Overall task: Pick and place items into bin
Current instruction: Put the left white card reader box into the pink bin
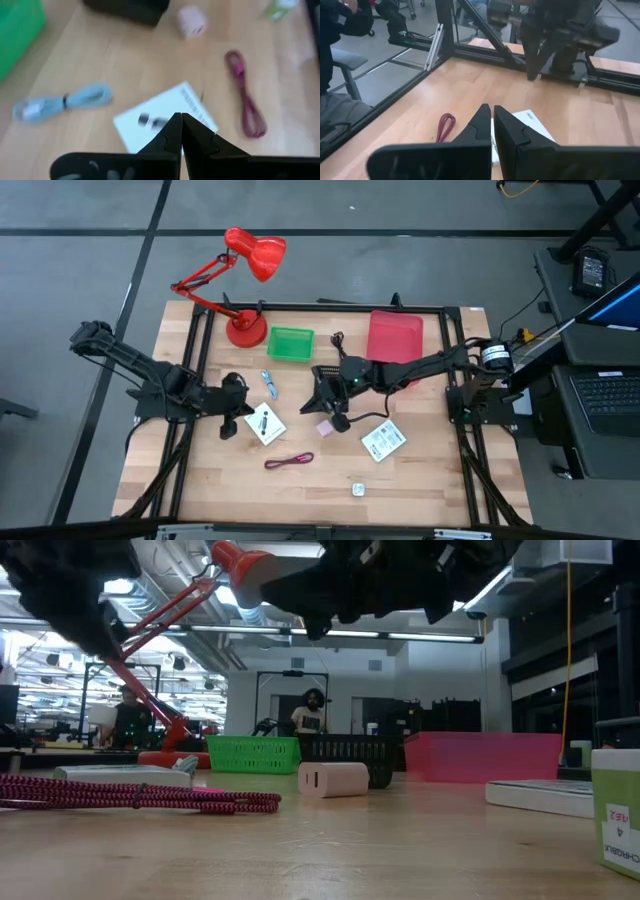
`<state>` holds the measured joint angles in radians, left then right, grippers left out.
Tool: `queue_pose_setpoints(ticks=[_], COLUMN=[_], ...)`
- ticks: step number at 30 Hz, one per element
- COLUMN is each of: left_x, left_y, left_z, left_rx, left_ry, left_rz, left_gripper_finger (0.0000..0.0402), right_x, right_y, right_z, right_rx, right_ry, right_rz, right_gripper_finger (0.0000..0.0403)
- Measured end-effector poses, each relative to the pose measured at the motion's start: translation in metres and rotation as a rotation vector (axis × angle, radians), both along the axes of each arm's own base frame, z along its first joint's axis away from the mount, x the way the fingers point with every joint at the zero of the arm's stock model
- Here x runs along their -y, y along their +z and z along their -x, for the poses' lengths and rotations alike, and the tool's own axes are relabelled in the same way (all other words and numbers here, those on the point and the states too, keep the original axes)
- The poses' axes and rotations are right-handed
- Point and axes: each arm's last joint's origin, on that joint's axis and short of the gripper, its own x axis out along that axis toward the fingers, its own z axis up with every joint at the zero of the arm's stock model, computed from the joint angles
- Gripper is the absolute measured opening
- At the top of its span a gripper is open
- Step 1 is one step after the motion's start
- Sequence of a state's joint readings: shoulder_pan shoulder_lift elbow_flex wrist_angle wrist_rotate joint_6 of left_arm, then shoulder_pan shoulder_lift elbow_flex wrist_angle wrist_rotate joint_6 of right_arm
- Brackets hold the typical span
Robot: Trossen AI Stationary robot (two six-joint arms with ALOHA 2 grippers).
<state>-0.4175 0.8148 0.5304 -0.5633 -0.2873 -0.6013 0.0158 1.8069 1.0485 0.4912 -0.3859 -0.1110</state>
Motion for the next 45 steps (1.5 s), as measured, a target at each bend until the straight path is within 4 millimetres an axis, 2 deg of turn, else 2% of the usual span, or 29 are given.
queue_pose_setpoints(ticks=[8,15,37,45], left_x=[0.0,0.003,0.011,0.012], left_y=[-0.019,-0.03,-0.053,-0.058], left_z=[0.001,-0.003,-0.018,-0.02], left_rx=[-0.206,-0.291,-0.411,-0.441], left_ry=[0.106,0.101,0.083,0.086], left_rz=[0.026,0.026,-0.006,-0.02], left_gripper_finger=[0.0003,0.0003,0.0003,0.0003], right_x=[0.0,0.0,0.0,0.0], right_y=[-0.004,-0.005,-0.005,-0.014], right_z=[-0.001,-0.001,-0.001,-0.004], right_rx=[-0.013,-0.02,-0.022,-0.031], right_ry=[0.0,-0.001,-0.003,-0.004], right_rz=[0.003,0.0,-0.002,-0.002], right_gripper_finger=[0.0005,0.0005,0.0005,0.0005])
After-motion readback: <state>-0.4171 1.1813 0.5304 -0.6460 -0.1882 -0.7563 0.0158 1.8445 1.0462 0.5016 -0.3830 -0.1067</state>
